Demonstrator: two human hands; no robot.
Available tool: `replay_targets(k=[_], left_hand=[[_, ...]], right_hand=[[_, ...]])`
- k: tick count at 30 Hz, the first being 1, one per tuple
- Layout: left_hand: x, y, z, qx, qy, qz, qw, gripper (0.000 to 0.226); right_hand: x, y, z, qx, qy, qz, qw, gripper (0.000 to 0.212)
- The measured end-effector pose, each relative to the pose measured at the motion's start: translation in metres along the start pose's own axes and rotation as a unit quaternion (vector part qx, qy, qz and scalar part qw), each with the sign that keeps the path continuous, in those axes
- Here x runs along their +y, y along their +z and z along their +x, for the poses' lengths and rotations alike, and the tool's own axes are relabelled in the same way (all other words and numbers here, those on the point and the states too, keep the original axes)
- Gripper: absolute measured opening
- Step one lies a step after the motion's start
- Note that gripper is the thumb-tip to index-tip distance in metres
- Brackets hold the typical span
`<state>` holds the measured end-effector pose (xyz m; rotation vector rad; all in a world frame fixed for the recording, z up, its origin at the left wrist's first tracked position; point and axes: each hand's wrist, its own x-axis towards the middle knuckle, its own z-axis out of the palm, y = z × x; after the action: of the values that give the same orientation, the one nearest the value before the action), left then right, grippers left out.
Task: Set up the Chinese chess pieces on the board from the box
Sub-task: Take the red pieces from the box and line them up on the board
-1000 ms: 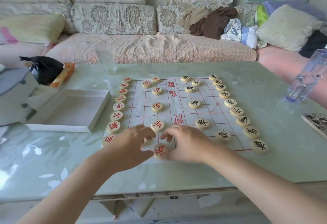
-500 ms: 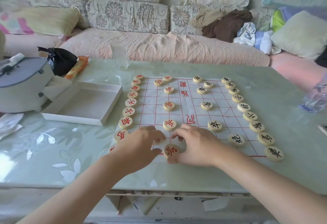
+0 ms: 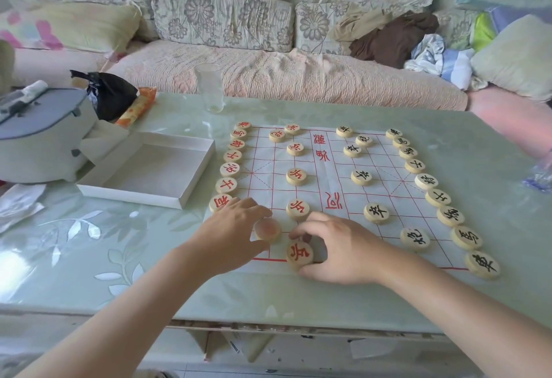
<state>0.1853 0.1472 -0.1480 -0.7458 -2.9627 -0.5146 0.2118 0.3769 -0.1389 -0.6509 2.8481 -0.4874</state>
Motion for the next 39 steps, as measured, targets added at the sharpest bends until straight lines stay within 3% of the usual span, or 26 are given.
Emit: replay_targets(k=[4,17,21,24,29,39], left_hand=[[-0.003,0.001,0.002,0.003,0.003,-0.002,1.0,0.048],[-0.003,0.0,0.007,-0.004,0.006,0.011,1.0,0.056],[-0.001,-0.006,0.017,0.009,-0.006,-0.008,1.0,0.057],[0.003,-0.01,0.033,0.011,-0.014,-0.03,0.999,0.051],[0.013,-0.004,0.053,-0.012,-0.02,-0.047,0.999,0.048],[0.02,0.013,0.069,-0.034,-0.047,-0.1,0.993,0.05]], right_hand=[[0.002,0.0,0.002,0.002,0.004,0.004,1.0,0.056],[-0.001,-0.011,0.005,-0.034,0.013,-0.008,0.999,0.065],[0.005,-0.025,0.016,0.059,0.049,0.088,0.993,0.04],[0.008,-0.029,0.033,0.132,0.1,0.066,0.984,0.033],[0.009,-0.022,0.056,0.077,0.175,0.039,0.981,0.052],[0.022,-0.023,0.061,0.041,0.098,0.101,0.989,0.047]])
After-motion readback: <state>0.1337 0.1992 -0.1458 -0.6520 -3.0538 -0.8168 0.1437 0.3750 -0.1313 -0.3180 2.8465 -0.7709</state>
